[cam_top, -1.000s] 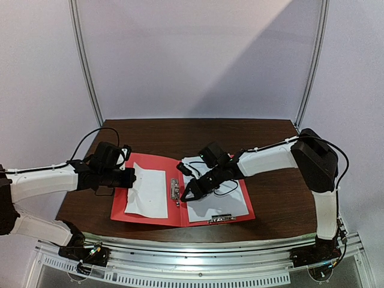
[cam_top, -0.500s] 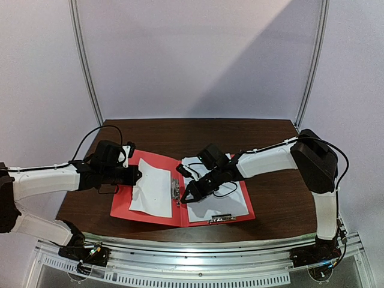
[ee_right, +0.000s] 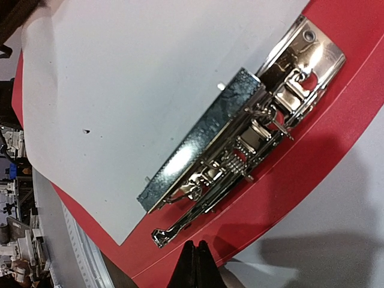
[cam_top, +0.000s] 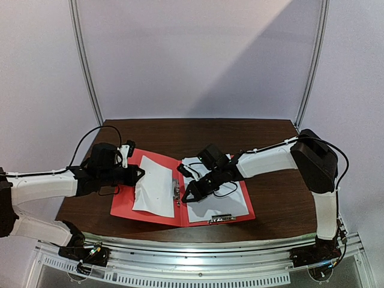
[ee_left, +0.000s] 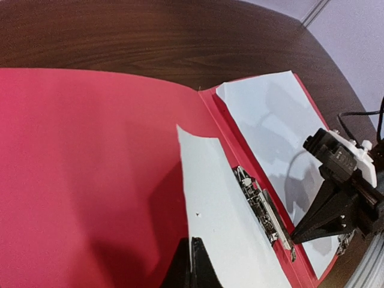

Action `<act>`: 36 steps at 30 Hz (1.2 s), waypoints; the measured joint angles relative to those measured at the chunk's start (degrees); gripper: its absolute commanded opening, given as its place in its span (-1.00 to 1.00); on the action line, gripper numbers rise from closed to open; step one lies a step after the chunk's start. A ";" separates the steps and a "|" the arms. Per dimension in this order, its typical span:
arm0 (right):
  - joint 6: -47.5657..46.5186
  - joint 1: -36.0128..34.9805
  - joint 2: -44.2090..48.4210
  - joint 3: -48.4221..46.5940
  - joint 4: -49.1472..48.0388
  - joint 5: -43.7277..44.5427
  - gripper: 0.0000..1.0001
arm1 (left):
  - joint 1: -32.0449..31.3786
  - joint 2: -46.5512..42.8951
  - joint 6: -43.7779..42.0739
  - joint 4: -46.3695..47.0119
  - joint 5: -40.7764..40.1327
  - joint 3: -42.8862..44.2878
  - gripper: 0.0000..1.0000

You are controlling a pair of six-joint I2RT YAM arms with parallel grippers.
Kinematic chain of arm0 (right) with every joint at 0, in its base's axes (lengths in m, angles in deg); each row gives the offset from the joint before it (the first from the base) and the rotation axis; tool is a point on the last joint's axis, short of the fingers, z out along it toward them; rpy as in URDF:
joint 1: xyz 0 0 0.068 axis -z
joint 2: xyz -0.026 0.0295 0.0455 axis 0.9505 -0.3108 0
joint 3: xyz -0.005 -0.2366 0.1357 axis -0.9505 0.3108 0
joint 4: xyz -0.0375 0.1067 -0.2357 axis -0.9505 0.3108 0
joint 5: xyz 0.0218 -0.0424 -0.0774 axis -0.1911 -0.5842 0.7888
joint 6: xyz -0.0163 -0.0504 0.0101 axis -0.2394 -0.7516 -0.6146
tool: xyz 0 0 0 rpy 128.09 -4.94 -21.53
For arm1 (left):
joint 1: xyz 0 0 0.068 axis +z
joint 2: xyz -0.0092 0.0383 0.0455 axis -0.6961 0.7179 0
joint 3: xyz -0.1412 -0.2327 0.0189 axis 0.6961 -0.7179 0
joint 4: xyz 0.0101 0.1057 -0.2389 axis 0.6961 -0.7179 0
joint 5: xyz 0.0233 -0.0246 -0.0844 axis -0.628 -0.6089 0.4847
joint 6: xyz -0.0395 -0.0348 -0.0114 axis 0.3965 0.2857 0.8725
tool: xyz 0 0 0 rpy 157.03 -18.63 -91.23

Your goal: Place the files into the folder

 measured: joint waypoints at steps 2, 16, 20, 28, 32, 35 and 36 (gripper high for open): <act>-0.02 0.00 0.00 0.00 -0.02 0.15 -1.00 | 0.00 0.04 -0.04 0.28 -0.35 -0.04 -1.00; -0.22 0.00 0.00 0.00 0.46 0.66 -1.00 | 0.00 8.37 -0.09 1.42 -0.63 1.20 -1.00; -0.46 0.00 0.02 0.02 0.79 0.85 -1.00 | 0.00 8.35 -0.09 0.50 -1.88 1.99 -1.00; -0.66 0.00 0.02 0.02 1.09 1.01 -1.00 | 0.00 8.31 -0.61 -3.61 -4.70 2.58 -0.90; -0.70 0.00 0.02 0.02 1.27 1.01 -1.00 | 0.00 8.57 -0.92 -4.15 -5.07 3.34 -0.82; -0.72 0.00 0.02 0.02 1.62 1.03 -1.00 | 0.00 8.74 -0.92 -4.09 -5.09 3.63 -0.81; -0.72 0.00 0.02 0.02 1.75 1.03 -1.00 | 0.00 8.74 -0.92 -4.09 -5.07 3.65 -0.79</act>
